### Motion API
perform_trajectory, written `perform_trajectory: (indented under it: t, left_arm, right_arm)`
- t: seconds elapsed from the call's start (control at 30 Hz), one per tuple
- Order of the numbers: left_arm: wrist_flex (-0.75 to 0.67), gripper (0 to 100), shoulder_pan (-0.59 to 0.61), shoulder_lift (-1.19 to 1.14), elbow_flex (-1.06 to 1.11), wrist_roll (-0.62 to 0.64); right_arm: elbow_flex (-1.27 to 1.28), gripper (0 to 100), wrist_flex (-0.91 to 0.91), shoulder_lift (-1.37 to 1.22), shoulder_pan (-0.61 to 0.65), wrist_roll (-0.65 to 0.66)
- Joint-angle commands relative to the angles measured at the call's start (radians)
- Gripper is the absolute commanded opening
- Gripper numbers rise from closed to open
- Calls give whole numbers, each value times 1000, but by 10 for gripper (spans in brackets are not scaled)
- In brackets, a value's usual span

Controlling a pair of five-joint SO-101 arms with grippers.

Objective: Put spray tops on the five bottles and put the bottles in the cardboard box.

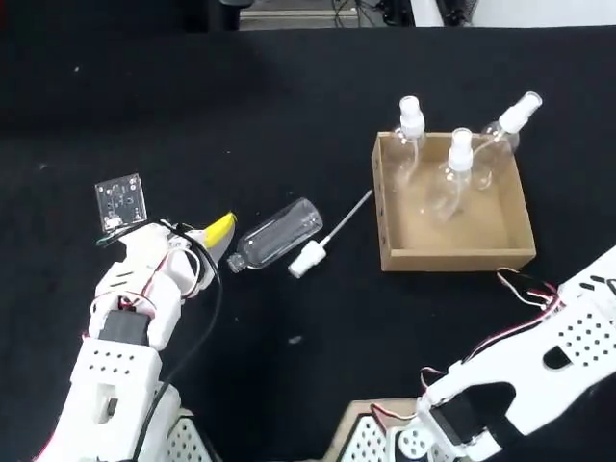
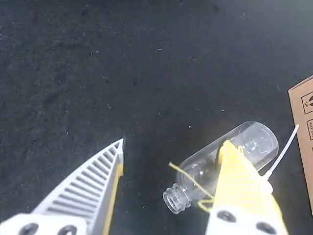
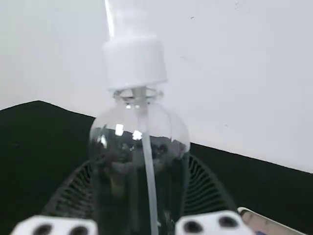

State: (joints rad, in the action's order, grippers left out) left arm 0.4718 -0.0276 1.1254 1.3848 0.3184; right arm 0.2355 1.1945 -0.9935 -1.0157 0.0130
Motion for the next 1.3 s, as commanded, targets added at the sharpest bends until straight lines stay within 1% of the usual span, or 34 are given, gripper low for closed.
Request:
perform_trajectory:
  t: [0.0, 0.17, 0.2, 0.33, 0.4, 0.57, 1.07, 1.27]
  left_arm:
    - [-21, 288, 8, 17, -8, -3]
    - [-21, 288, 8, 17, -8, -3]
    - [-21, 288, 8, 17, -8, -3]
    - [-21, 288, 8, 17, -8, -5]
    - [-21, 288, 10, 17, -8, -5]
    - [-21, 288, 13, 17, -8, -6]
    - [-23, 288, 12, 17, -8, -6]
    - [-23, 288, 10, 17, -8, -6]
  right_arm:
    - [-48, 12, 29, 10, -14, 54]
    - [-48, 15, 23, 10, -12, 69]
    - [-47, 28, 23, 10, -12, 69]
    - [-10, 168, 23, 10, -5, 61]
    - [8, 213, 28, 10, 8, 61]
    - [25, 194, 31, 12, 17, 61]
    - [50, 194, 34, 18, 12, 68]
    - [148, 191, 209, 12, 23, 69]
